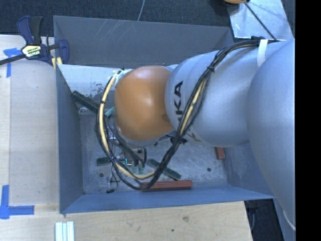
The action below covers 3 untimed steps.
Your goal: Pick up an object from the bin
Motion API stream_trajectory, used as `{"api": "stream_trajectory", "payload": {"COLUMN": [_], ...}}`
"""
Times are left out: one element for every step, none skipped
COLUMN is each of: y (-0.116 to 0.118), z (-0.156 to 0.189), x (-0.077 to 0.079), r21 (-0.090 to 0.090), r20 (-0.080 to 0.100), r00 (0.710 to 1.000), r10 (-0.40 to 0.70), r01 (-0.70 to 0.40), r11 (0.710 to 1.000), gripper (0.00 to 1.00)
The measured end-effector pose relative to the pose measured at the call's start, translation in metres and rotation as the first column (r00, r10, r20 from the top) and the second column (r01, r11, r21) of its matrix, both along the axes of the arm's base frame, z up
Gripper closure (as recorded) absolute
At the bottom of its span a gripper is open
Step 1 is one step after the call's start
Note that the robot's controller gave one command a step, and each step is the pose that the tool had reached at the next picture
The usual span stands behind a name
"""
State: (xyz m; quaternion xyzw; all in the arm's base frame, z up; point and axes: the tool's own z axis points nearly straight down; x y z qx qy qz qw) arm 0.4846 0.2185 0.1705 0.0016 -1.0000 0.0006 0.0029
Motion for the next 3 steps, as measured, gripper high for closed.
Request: {"api": "stream_trajectory", "payload": {"y": [-0.001, -0.04, -0.038], "z": [0.005, -0.042, -0.1], "x": [0.002, 0.04, 0.015], "r21": [0.002, 0.004, 0.004], "r20": [0.008, 0.013, 0.01], "r00": [1.0, 0.997, 0.997], "r10": [-0.005, 0.075, 0.08], "r01": [0.005, -0.075, -0.08], "r11": [1.0, 0.997, 0.997], "gripper": [0.0, 0.0, 1.0]}}
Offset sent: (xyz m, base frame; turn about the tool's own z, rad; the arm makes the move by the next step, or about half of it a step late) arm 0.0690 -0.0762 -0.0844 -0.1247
